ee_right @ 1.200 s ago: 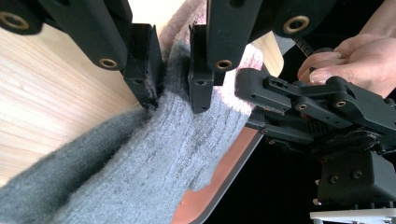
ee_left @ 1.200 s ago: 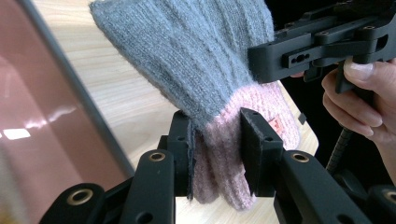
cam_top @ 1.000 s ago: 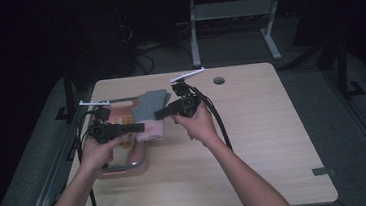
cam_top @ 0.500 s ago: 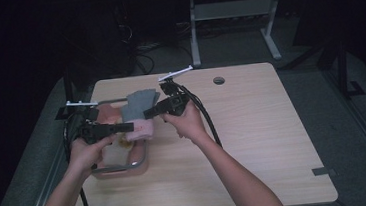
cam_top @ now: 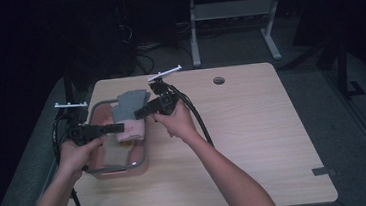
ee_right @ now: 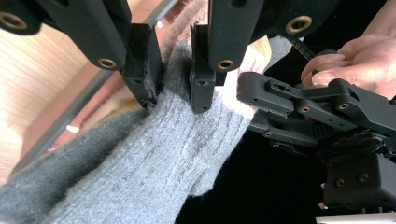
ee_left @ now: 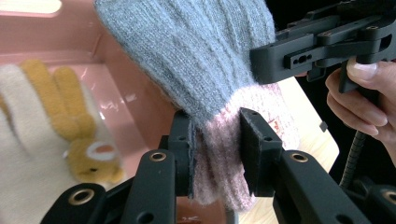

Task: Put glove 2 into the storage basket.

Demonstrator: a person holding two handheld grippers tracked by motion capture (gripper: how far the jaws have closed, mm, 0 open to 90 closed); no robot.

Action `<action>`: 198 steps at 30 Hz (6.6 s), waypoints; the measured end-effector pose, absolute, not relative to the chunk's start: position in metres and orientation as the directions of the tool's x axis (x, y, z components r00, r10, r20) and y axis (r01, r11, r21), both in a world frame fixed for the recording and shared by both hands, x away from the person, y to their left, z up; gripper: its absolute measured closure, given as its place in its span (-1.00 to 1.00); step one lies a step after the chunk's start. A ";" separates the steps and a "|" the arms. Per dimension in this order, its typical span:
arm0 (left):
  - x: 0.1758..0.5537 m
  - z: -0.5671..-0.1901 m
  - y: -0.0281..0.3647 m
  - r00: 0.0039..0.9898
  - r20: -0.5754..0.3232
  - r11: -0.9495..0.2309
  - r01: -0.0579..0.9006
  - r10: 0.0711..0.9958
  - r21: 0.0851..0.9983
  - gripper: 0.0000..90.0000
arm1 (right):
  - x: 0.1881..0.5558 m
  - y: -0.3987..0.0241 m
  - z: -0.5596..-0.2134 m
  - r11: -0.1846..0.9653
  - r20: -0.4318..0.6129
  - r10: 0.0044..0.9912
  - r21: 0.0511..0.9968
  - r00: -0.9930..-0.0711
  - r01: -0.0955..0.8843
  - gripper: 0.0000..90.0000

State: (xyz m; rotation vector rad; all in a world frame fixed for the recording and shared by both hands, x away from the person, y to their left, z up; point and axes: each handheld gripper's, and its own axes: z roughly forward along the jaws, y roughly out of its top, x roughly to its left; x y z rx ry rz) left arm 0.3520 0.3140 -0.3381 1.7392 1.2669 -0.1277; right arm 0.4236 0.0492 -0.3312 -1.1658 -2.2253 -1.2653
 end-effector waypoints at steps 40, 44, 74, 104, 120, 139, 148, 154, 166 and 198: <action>0.351 -0.361 0.350 0.382 -0.553 0.008 0.818 0.741 0.575 0.52 | 0.436 0.086 -0.361 0.303 0.656 0.487 0.492 -0.577 0.816 0.65; 0.350 -0.364 0.352 0.374 -0.552 0.010 0.822 0.745 0.570 0.52 | 0.436 0.089 -0.365 0.313 0.651 0.490 0.488 -0.579 0.815 0.65; 0.357 -0.379 0.354 0.345 -0.392 -0.108 0.851 0.853 0.513 0.19 | 0.432 0.069 -0.359 0.313 0.619 0.510 0.512 -0.596 0.800 0.59; 0.359 -0.337 0.317 0.447 -0.322 -0.167 0.763 0.835 0.625 0.04 | 0.426 0.004 -0.345 0.252 0.586 0.561 0.552 -0.585 0.795 0.33; 0.358 -0.330 0.272 0.535 -0.320 -0.226 0.721 0.782 0.655 -0.02 | 0.418 -0.039 -0.343 0.210 0.572 0.596 0.566 -0.563 0.797 0.26; 0.358 -0.328 0.225 0.607 -0.327 -0.279 0.692 0.724 0.666 -0.13 | 0.410 -0.089 -0.345 0.159 0.562 0.643 0.567 -0.521 0.808 0.16; 0.357 -0.328 0.209 0.628 -0.333 -0.291 0.683 0.704 0.670 -0.19 | 0.407 -0.109 -0.347 0.138 0.558 0.662 0.567 -0.501 0.812 0.11; 0.355 -0.328 0.198 0.645 -0.341 -0.300 0.675 0.684 0.674 -0.23 | 0.404 -0.121 -0.349 0.128 0.559 0.671 0.561 -0.488 0.818 0.08; 0.349 -0.329 0.174 0.673 -0.342 -0.327 0.661 0.655 0.675 -0.27 | 0.398 -0.148 -0.359 0.098 0.555 0.697 0.555 -0.455 0.826 0.05; 0.325 -0.353 0.109 0.749 -0.333 -0.414 0.615 0.572 0.672 -0.43 | 0.371 -0.225 -0.387 0.022 0.531 0.768 0.536 -0.357 0.844 -0.04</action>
